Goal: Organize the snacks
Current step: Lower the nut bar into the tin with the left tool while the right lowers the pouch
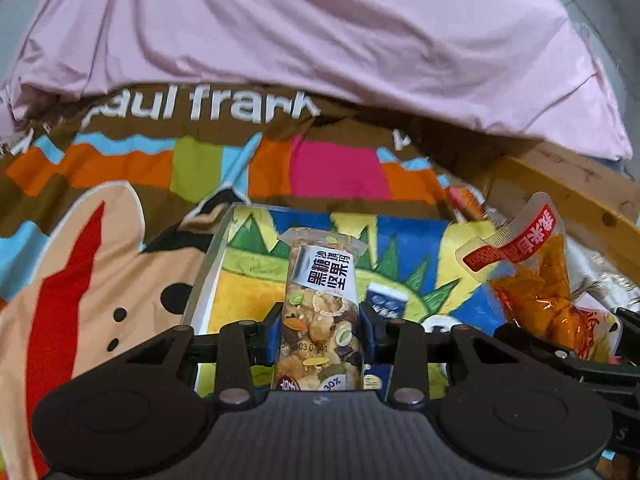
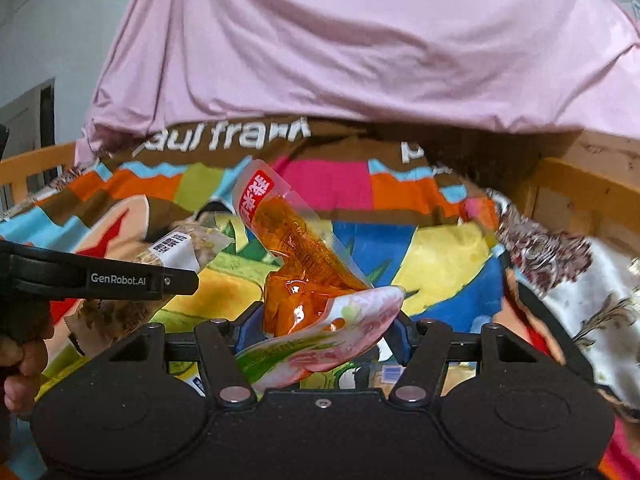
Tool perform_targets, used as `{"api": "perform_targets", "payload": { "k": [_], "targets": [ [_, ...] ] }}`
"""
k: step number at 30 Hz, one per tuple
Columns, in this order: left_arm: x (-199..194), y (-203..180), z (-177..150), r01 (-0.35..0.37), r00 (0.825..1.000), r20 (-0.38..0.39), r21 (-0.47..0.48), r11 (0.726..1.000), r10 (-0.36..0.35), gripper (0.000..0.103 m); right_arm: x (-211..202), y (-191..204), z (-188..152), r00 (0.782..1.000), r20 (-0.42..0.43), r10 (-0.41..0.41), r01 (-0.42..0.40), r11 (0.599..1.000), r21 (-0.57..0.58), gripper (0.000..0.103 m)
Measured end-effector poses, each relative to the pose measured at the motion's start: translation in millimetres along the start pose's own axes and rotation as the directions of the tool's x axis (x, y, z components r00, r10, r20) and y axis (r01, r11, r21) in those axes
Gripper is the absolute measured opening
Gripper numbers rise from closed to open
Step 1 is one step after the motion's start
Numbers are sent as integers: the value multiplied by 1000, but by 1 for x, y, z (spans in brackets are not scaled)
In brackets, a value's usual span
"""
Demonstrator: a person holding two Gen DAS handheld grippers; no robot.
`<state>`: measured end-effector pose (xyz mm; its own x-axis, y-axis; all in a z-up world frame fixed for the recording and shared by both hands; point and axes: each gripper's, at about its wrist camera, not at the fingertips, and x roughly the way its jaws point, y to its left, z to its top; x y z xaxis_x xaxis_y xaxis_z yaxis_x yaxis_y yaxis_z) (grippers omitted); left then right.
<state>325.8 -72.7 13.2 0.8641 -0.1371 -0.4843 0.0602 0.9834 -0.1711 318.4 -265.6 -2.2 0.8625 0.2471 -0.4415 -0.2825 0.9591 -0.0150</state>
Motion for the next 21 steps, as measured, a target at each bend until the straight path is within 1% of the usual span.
{"api": "perform_targets", "payload": {
  "k": [4, 12, 21],
  "targets": [
    [26, 9, -5, -14, 999, -49, -7, 1000, 13, 41, 18, 1, -9, 998, -55, 2, -1, 1000, 4, 64],
    [49, 14, -19, -21, 993, -113, 17, 1000, 23, 41, 32, -2, -20, 989, -149, 8, -4, 1000, 25, 64],
    [56, 14, -24, -33, 989, -142, 21, 999, 36, 42, 36, -2, -21, 984, -179, 7, -1, 1000, 29, 66]
  ]
}}
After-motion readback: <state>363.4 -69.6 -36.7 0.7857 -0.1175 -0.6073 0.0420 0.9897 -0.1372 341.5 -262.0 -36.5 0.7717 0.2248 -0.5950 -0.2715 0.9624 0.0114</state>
